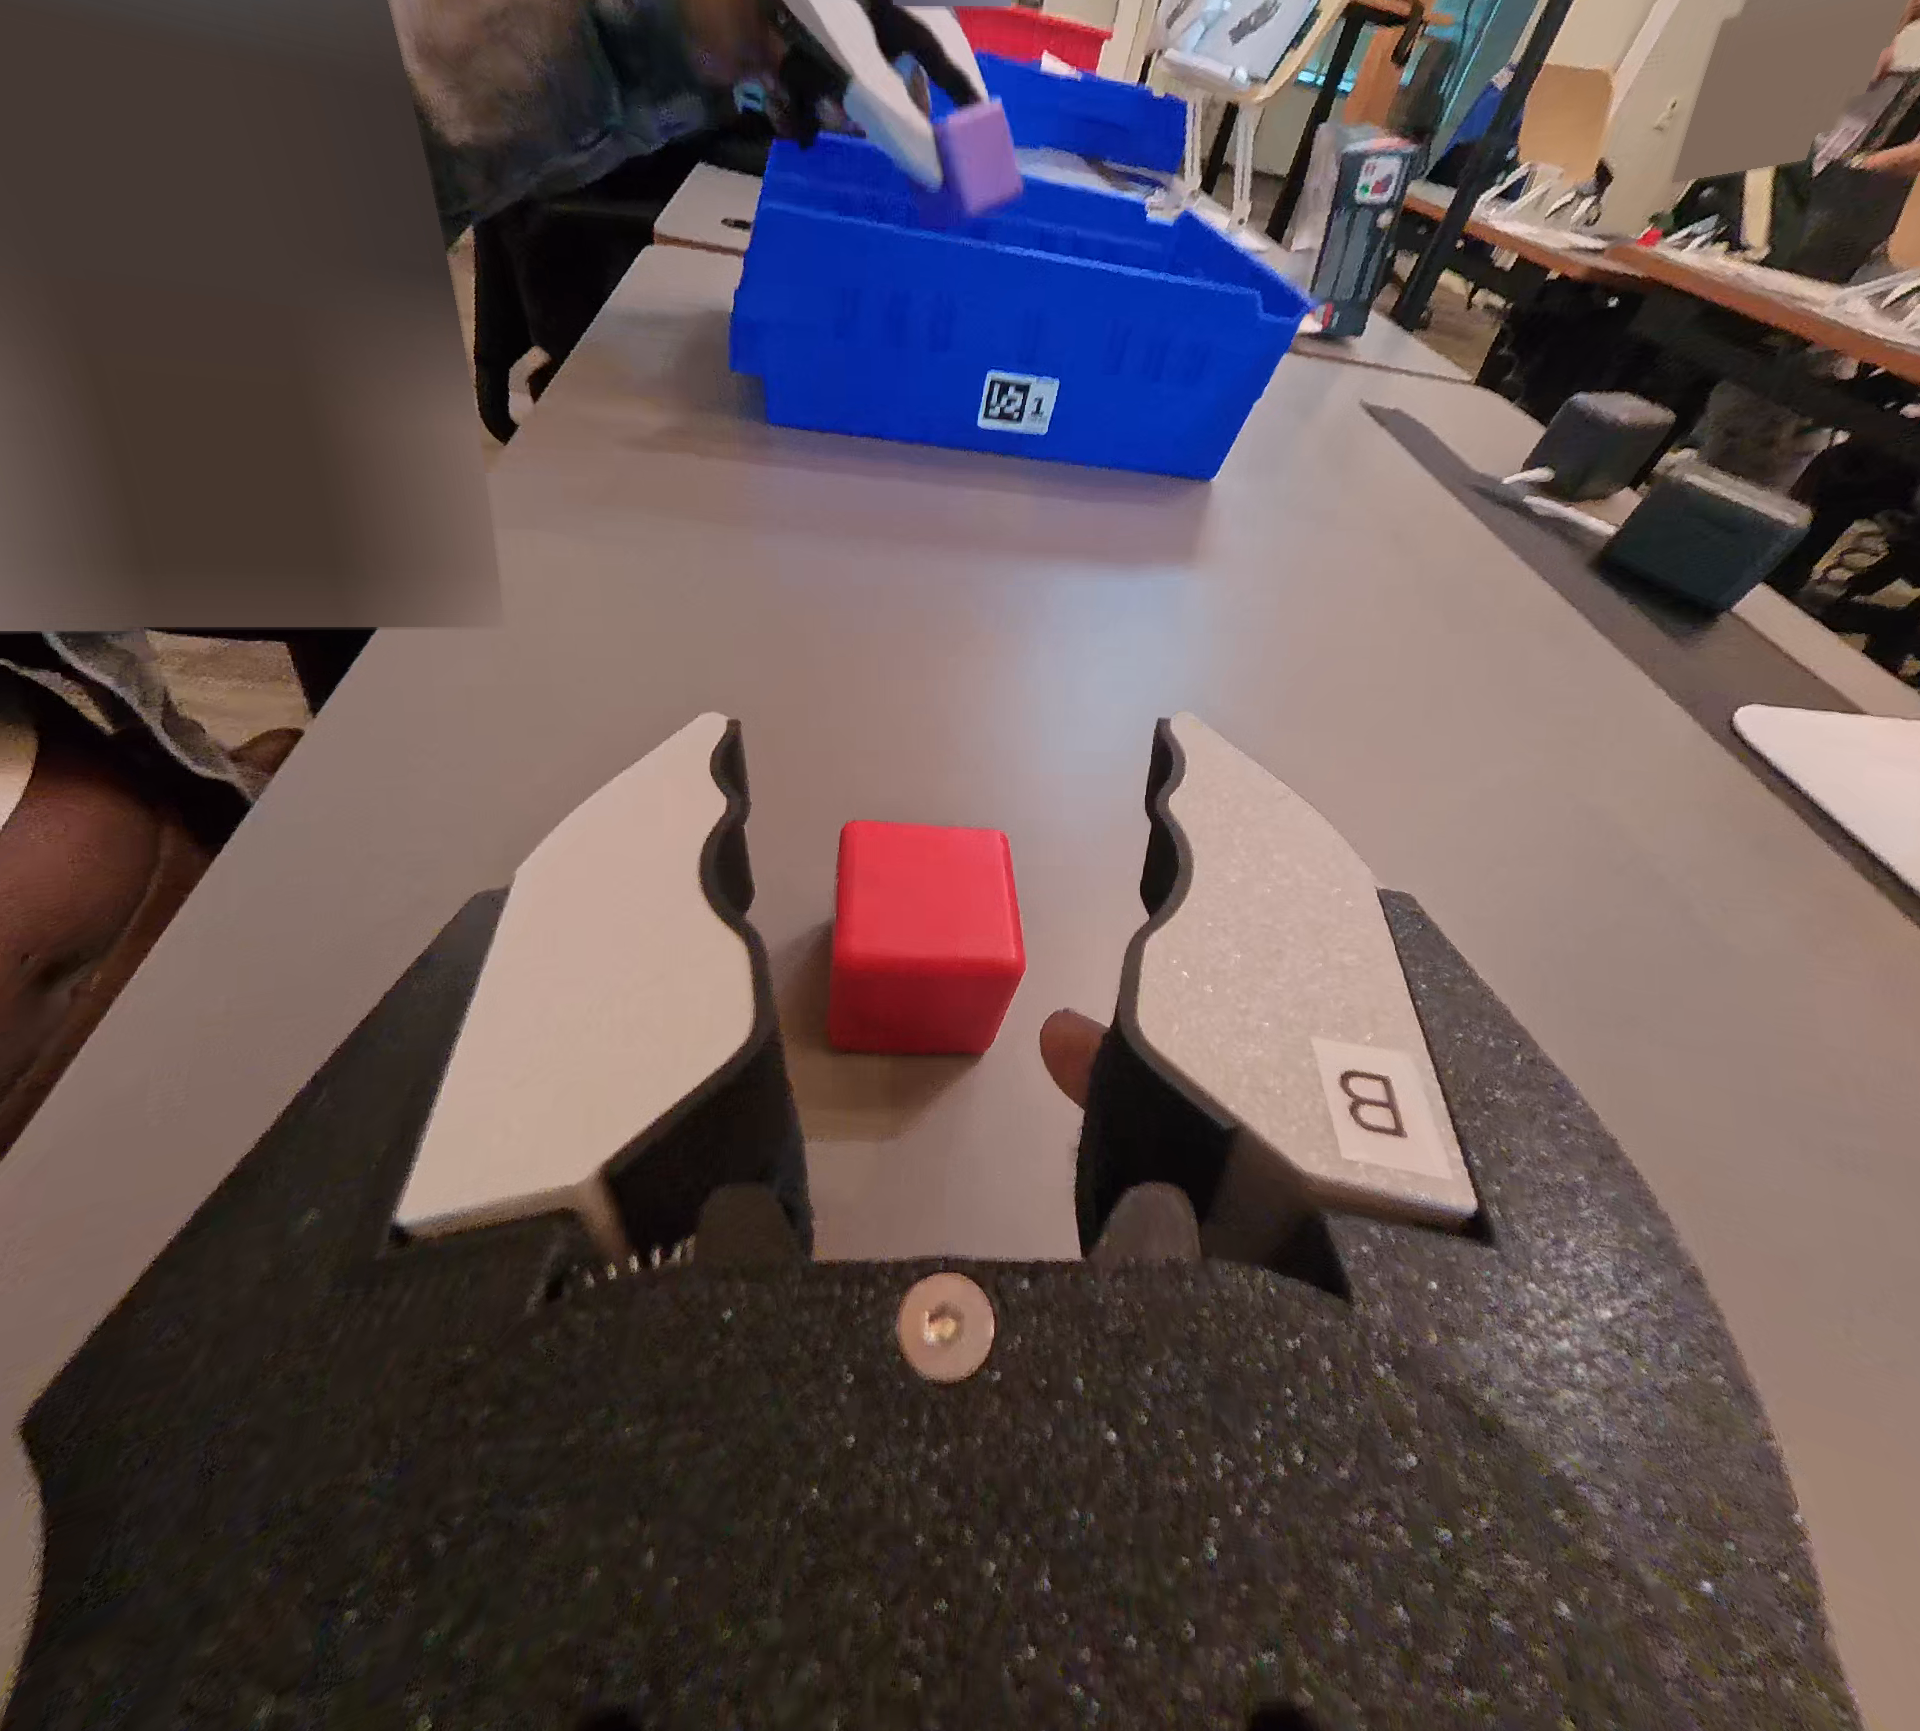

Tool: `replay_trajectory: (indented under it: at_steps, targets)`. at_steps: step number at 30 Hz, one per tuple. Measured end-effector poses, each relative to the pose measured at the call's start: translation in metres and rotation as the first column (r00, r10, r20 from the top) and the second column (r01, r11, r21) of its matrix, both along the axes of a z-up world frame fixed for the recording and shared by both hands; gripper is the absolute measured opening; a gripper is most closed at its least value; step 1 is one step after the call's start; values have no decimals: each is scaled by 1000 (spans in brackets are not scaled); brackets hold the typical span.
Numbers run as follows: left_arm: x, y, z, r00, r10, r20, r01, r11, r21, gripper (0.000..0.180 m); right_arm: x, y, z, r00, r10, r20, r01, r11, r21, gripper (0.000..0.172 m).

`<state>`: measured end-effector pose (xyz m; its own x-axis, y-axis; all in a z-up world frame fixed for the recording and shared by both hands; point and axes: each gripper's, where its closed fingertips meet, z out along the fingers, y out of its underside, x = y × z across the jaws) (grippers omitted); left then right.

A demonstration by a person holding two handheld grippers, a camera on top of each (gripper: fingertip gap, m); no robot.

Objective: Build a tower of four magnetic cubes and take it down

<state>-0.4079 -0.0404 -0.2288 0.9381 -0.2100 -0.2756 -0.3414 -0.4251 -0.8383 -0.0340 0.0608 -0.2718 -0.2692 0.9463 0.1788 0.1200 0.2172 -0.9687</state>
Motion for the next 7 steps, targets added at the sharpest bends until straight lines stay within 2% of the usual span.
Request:
replay_trajectory:
  at_steps: [1, 2, 4, 5, 7]
  targets:
    - [12, 0, 26, 997, -9, 80, -3, 990, 143, 49, 0, 0, 4, 1000, -7, -20, 7, 1000, 1, 74]
    - [33, -3, 50, 983, -80, 166, 34, 964, 263, 49, -1, -1, 10, 999, -13, -43, 13, 1000, -4, 73]
    - [91, -12, 89, 905, -323, 275, 162, 862, 480, 49, -2, -7, 26, 994, -11, -104, 7, 999, -33, 73]
    - [121, -16, 102, 849, -430, 306, 204, 803, 560, 49, -2, -12, 38, 989, -8, -147, 1, 999, -52, 73]
    - [176, -18, 109, 750, -576, 326, 276, 719, 637, 49, -4, -25, 61, 975, -1, -224, -20, 996, -88, 69]
